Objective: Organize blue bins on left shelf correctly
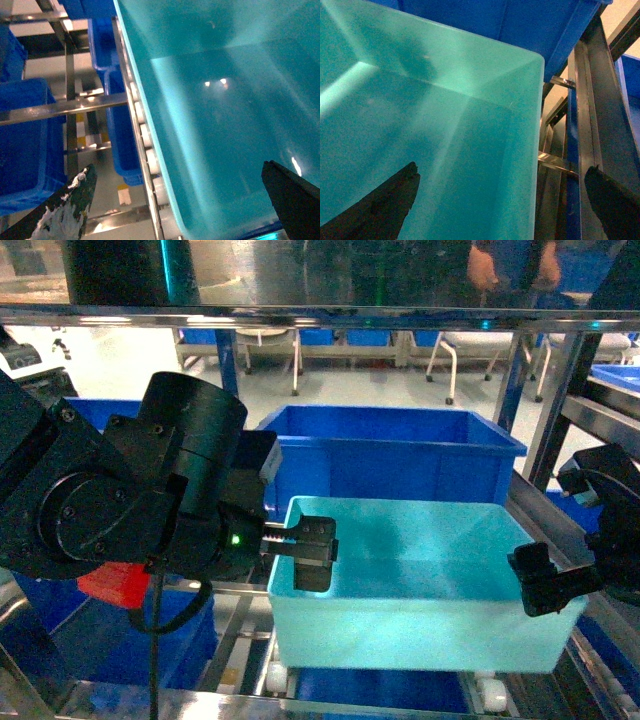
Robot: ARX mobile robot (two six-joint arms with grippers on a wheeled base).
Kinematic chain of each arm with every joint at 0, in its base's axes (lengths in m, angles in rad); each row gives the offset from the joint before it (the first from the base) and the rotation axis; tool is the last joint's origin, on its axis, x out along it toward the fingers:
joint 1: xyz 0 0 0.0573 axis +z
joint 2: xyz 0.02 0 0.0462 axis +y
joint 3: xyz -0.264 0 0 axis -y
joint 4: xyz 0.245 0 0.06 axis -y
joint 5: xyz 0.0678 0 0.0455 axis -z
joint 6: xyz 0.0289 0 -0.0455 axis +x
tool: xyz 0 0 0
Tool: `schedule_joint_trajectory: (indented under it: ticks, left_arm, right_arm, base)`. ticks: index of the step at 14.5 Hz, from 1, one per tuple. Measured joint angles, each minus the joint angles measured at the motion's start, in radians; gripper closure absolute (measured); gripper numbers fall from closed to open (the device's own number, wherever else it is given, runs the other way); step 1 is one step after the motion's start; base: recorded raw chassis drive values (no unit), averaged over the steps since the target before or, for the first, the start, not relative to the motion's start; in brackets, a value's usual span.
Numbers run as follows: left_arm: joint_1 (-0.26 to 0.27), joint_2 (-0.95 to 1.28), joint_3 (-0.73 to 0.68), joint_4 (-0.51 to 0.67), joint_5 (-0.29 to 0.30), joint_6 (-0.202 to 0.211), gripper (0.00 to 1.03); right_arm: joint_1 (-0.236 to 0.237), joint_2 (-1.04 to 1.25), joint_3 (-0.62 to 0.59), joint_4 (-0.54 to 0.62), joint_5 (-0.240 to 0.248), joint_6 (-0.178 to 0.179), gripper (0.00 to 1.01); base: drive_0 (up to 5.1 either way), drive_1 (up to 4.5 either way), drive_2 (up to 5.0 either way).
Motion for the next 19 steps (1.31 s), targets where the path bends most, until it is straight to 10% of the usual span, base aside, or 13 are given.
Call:
schedule_joint_trajectory:
  ticks: [5,12,19]
  left_arm:
    - [-0.005,-0.029,-0.033,0.026,-0.011,0.01,0.05]
    - [-0.029,-0.415,-0.487,0.179,-0.168,0.021,0.05]
    - [-0.108,-0.934,-0.725,-0.134,-0.33,-0.087,0.05]
  right_arm:
    - [0.0,-0.008,-0.023,0.059,-0.019,0.016,0.03]
    - [-0.089,-0.164,-0.366,0.488,-0.137,0.059,0.03]
    - [-0.183,-0.656,-0.62,0.294,-0.305,0.086,0.03]
  base:
    - [0.0,0.0,0.0]
    - [0.0,0.0,0.0]
    - [0.0,0.0,0.0]
